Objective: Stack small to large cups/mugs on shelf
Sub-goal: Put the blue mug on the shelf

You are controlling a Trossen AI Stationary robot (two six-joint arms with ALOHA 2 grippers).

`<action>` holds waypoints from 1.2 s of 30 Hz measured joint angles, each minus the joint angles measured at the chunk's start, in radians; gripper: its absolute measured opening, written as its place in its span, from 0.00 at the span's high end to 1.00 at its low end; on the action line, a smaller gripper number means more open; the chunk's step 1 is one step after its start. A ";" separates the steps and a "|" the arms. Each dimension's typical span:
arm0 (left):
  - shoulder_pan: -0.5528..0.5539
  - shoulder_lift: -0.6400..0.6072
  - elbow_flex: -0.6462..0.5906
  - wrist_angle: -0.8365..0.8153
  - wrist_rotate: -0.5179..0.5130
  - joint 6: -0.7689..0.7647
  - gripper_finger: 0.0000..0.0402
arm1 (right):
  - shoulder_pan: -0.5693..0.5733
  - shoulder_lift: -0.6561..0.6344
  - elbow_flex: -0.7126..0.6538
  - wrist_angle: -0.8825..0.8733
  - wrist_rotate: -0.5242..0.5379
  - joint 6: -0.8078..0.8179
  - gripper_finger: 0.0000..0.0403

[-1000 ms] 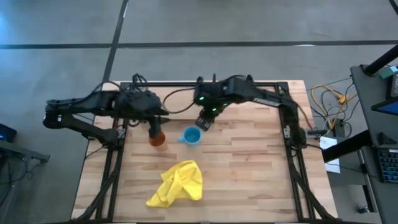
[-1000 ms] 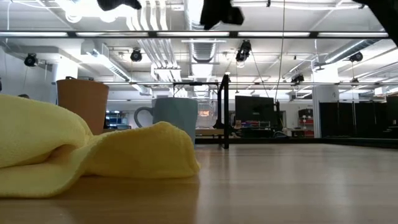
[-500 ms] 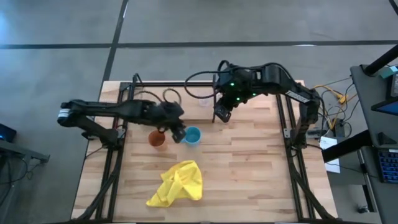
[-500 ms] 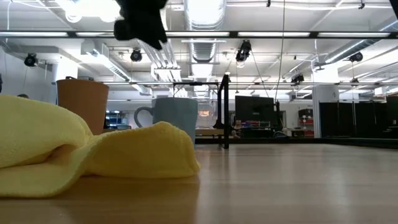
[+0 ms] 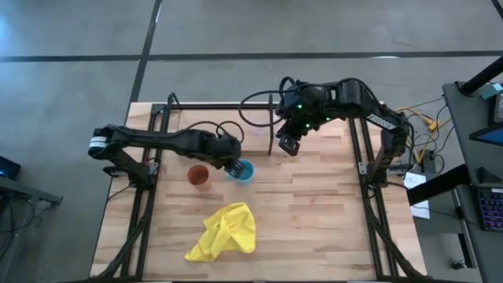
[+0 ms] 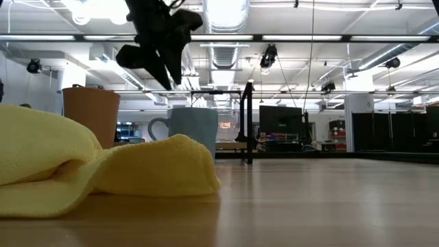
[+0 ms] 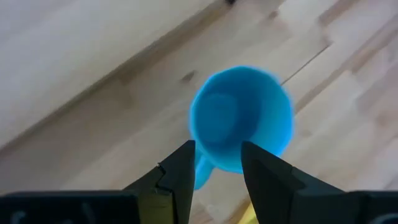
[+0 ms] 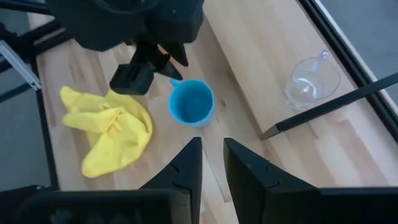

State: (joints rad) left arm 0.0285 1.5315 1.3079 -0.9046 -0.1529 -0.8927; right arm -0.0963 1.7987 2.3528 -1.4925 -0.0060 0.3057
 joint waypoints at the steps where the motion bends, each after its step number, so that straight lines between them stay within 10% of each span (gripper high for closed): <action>1: 0.000 0.011 0.000 -0.005 0.004 -0.001 0.71 | 0.000 0.001 0.000 0.000 0.004 -0.007 0.85; 36: 0.012 0.162 -0.002 -0.002 0.095 -0.096 0.75 | 0.000 0.002 0.000 0.000 0.008 -0.019 0.85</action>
State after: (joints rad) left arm 0.0402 1.6936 1.3060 -0.9066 -0.0582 -0.9890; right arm -0.0963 1.8004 2.3528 -1.4924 0.0016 0.2871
